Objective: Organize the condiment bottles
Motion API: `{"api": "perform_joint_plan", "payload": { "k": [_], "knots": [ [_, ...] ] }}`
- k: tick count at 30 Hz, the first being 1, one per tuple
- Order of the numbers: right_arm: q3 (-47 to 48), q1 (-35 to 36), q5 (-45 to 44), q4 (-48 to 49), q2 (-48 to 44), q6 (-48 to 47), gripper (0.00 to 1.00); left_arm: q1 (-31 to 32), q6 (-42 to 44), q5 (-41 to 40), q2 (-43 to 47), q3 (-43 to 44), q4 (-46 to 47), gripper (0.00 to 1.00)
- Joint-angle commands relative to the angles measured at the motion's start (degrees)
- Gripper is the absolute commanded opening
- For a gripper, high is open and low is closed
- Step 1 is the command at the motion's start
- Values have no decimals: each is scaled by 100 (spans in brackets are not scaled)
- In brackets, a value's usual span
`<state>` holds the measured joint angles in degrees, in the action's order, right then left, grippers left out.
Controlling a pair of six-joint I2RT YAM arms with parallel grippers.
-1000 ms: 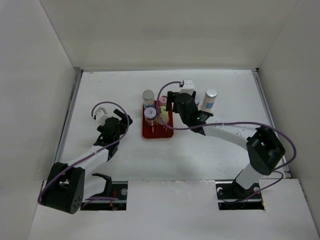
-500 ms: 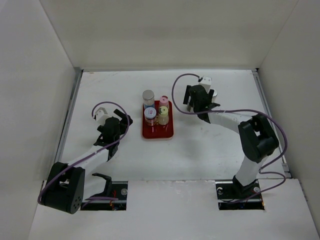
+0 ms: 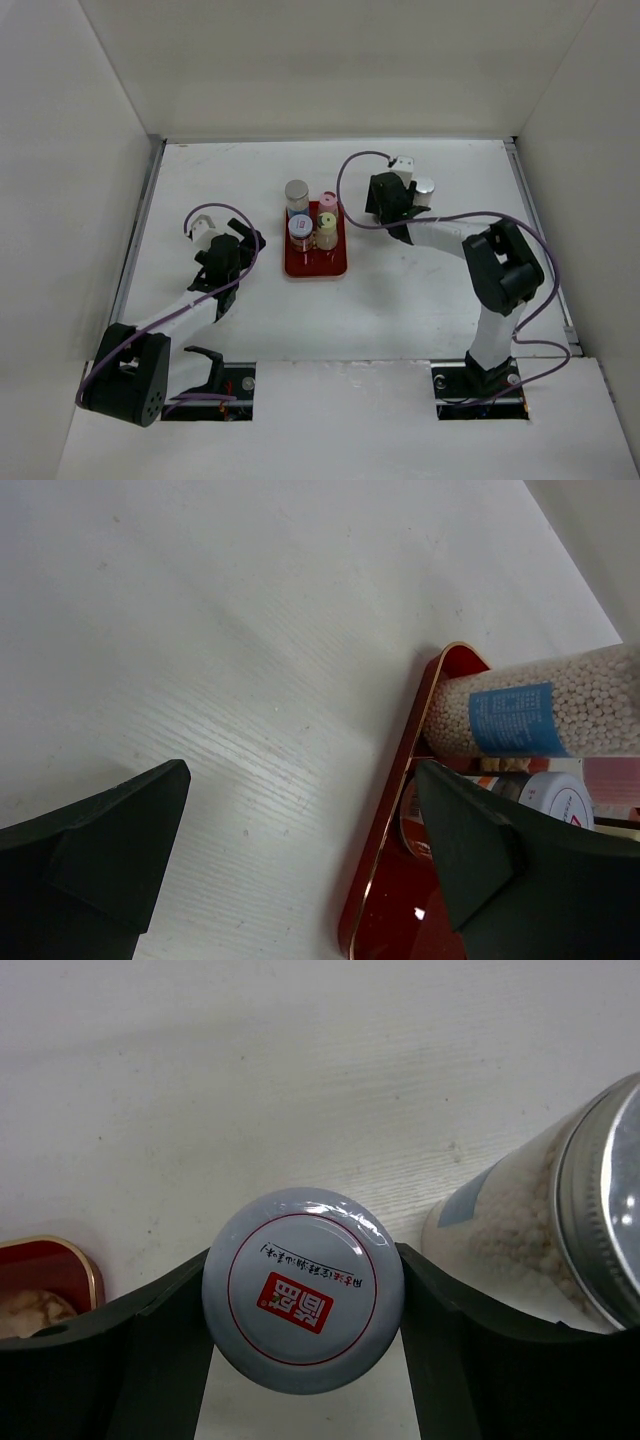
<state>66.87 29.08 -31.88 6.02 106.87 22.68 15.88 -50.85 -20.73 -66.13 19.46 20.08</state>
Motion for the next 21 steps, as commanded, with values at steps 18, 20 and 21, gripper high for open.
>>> {"api": "perform_joint_plan", "payload": {
  "k": [18,20,21],
  "knots": [
    [-1080,2527,-29,601,-1688,334,52,25,-65,52,-41,14,304,100],
    [-948,2563,-3,681,-1503,343,52,60,-65,-1,30,-4,313,100],
    [-904,2563,-3,707,-1441,351,52,60,-65,-27,30,-4,313,100]
  ]
}}
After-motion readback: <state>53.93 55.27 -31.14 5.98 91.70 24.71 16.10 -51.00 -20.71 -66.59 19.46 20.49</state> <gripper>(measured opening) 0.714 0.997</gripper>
